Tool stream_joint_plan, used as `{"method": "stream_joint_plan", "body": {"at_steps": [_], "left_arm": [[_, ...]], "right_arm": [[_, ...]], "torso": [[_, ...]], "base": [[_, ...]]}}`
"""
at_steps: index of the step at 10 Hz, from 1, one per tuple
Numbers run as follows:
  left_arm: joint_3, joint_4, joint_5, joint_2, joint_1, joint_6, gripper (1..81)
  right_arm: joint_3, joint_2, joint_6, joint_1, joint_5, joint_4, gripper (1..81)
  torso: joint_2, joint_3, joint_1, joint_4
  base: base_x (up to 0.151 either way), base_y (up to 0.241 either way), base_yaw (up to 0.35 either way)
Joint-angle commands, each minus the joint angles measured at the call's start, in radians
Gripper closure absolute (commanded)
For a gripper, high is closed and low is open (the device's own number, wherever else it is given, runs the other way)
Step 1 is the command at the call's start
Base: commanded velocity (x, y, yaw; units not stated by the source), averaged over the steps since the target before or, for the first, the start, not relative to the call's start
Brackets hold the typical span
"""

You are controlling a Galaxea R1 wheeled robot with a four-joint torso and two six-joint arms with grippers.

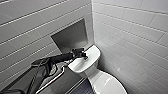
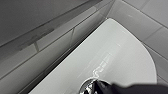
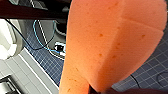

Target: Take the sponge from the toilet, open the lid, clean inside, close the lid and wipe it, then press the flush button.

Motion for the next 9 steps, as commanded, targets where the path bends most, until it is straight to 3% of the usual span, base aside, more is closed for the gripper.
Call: {"method": "stream_joint_plan", "body": {"at_steps": [1, 2, 9], "left_arm": [[-0.022, 0.025, 0.029, -0.009, -0.156, 0.006, 81.1], [-0.022, 0.025, 0.029, -0.010, -0.156, 0.006, 81.1], [-0.036, 0.025, 0.026, 0.034, -0.125, 0.006, 81.1]], "right_arm": [[0.014, 0.023, -0.005, -0.034, -0.074, -0.002, 81.1], [0.014, 0.023, -0.006, -0.034, -0.074, -0.001, 81.1], [0.014, 0.026, -0.008, -0.034, -0.074, -0.002, 81.1]], "torso": [[0.000, -0.044, 0.000, 0.000], [0.000, -0.004, 0.000, 0.000], [0.000, -0.026, 0.000, 0.000]], "base": [[0.000, 0.000, 0.000], [0.000, 0.000, 0.000], [0.000, 0.000, 0.000]]}}
